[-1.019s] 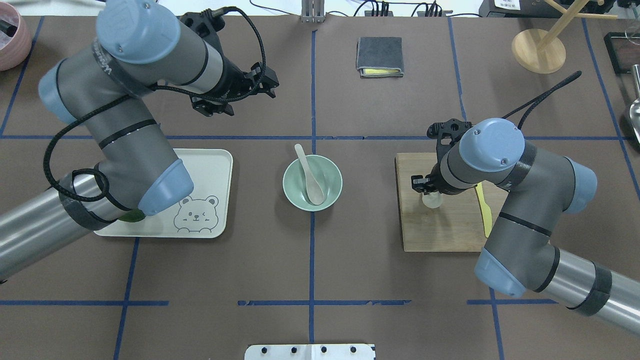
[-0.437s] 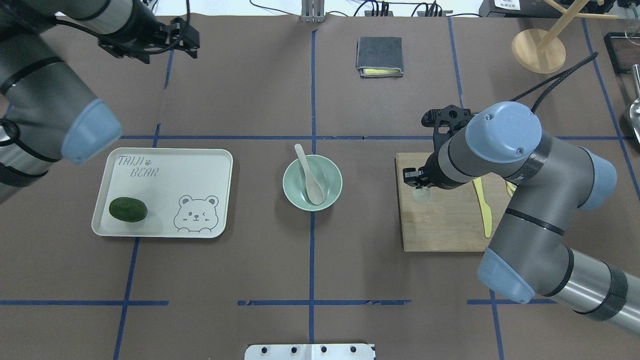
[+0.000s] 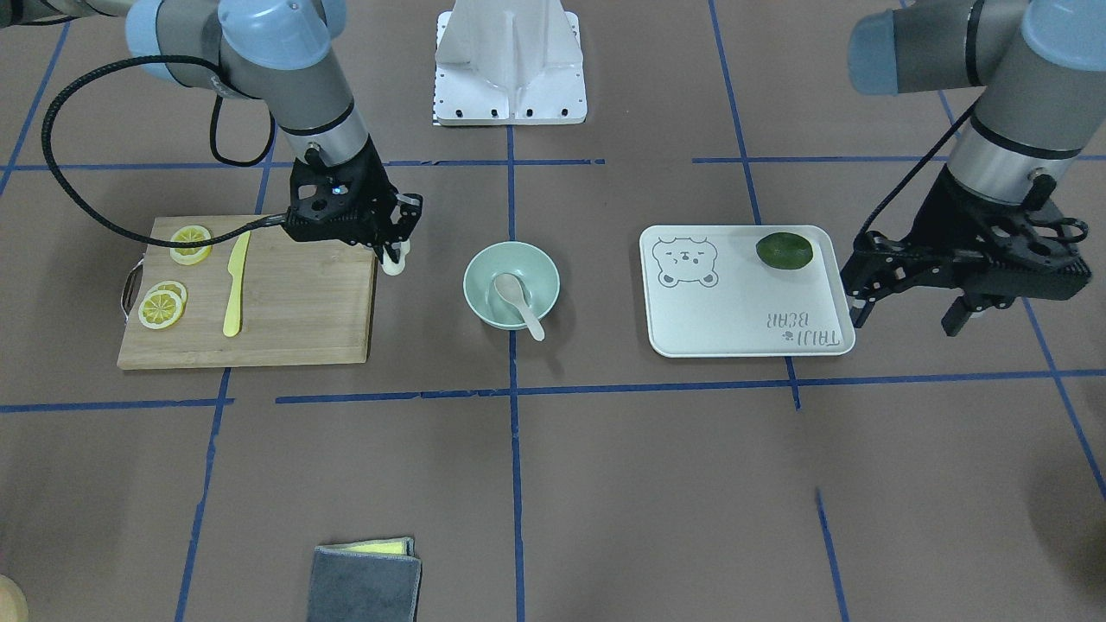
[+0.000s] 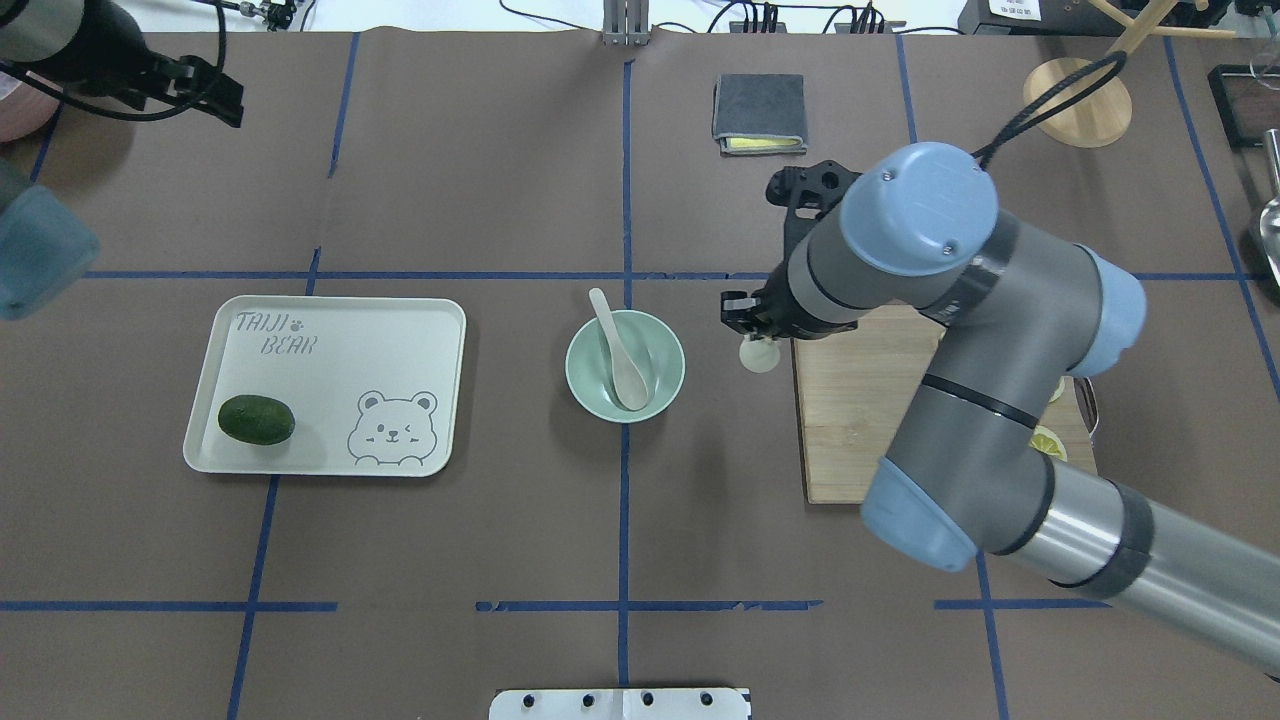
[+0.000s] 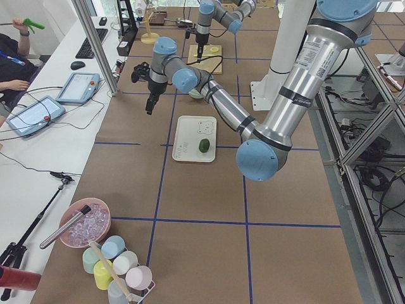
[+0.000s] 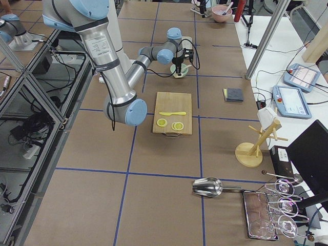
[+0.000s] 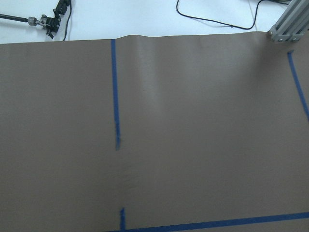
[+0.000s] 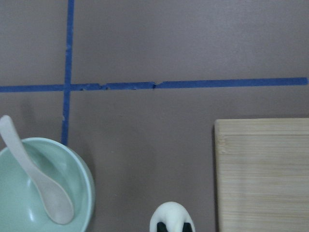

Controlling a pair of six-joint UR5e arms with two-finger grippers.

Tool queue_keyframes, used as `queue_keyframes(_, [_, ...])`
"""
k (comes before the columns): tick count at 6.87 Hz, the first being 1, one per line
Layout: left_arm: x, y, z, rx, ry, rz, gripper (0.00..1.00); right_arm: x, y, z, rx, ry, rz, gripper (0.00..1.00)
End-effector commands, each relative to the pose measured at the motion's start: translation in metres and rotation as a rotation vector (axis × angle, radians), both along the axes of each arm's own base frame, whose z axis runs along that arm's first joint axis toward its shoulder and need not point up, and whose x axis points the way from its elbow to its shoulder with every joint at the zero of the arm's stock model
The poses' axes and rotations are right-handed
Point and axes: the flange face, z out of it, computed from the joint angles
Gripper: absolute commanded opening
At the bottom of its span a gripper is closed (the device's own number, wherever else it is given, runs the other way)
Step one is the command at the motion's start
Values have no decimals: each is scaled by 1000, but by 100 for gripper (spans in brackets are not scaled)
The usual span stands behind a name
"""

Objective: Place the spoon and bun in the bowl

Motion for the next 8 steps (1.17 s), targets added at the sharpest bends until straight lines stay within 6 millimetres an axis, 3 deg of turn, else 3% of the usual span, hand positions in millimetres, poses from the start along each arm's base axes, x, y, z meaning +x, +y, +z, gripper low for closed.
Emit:
queue_keyframes(1, [-53, 0, 43, 58, -93, 50, 100, -55, -8, -36, -42, -13, 10, 0])
queue_keyframes(2, [-78, 0, 58, 82, -121, 63, 100, -76, 0, -40, -30, 3, 23, 0])
queue_keyframes(4, [-107, 0, 74, 109, -163, 79, 100, -110, 4, -47, -51, 24, 32, 5])
queue_keyframes(5, [-112, -1, 77, 111, -171, 79, 100, -110, 4, -49, -50, 19, 35, 99])
queue_keyframes(8, [-154, 16, 122, 98, -210, 89, 100, -107, 4, -71, -38, -12, 41, 100])
